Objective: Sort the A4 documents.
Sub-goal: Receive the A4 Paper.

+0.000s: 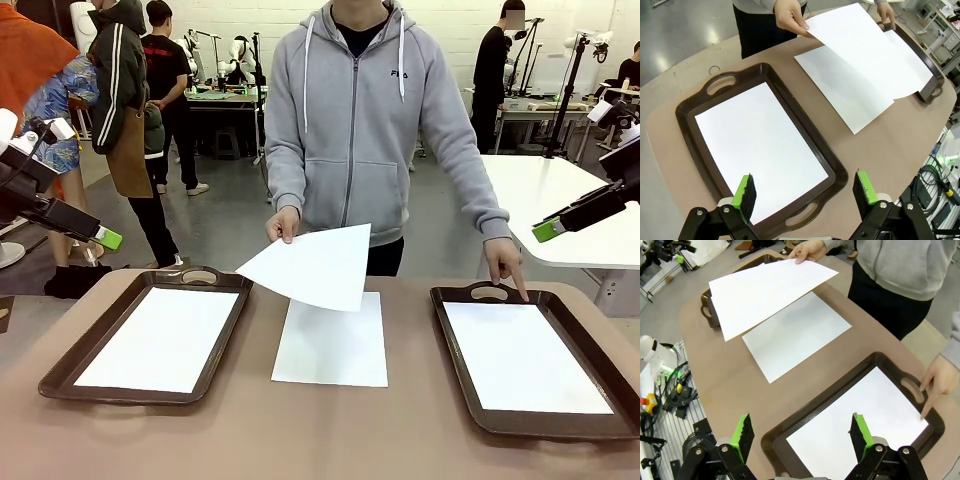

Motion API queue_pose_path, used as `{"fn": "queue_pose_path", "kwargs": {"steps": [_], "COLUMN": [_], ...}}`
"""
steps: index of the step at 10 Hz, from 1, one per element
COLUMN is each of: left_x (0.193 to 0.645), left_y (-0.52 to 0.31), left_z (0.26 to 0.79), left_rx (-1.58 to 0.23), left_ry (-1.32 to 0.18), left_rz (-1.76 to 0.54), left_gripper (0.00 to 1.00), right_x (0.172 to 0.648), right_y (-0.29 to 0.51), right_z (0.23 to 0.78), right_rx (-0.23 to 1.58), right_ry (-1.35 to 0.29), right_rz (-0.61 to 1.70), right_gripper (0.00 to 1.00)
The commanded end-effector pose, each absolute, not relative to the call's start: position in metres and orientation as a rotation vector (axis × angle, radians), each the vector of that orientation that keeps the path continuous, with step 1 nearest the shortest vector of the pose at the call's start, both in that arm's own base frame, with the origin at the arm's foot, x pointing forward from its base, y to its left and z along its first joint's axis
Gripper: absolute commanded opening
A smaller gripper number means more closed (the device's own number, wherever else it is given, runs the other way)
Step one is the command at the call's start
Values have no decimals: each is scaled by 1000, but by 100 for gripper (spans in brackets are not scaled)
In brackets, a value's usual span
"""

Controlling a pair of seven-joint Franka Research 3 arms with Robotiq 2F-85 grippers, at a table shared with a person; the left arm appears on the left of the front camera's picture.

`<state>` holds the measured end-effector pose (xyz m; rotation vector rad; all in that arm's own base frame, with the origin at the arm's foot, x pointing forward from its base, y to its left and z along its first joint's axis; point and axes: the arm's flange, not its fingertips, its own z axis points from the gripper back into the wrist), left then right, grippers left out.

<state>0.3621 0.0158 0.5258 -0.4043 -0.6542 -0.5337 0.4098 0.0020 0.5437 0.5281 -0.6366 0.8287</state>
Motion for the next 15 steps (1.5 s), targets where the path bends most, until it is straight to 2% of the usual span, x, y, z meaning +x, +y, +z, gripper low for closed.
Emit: {"fn": "queue_pose_path", "kwargs": {"steps": [1, 5, 7, 10, 13, 15], "left_x": [362, 362, 362, 362, 362, 362], "left_y": [16, 16, 16, 16, 16, 16], "left_z": [523, 523, 523, 523, 523, 523], "left_rx": [-398, -398, -398, -398, -398, -398], "left_ry": [-659, -659, -659, -659, -659, -659], "left_rz": [-530, -530, -530, -530, -530, -530], "left_gripper": [100, 100, 100, 100, 100, 100], "right_x": [410, 410, 438, 470, 491, 508], "right_y": [4, 2, 16, 45, 88, 116], "right_z": [543, 544, 529, 490, 442, 423], "right_rx": [536, 528, 744, 853, 918, 1061], "right_ry": [-638, -637, -663, -598, -459, -329], "right_rz": [833, 829, 639, 417, 286, 208], "right_gripper": [100, 100, 100, 100, 100, 100]}}
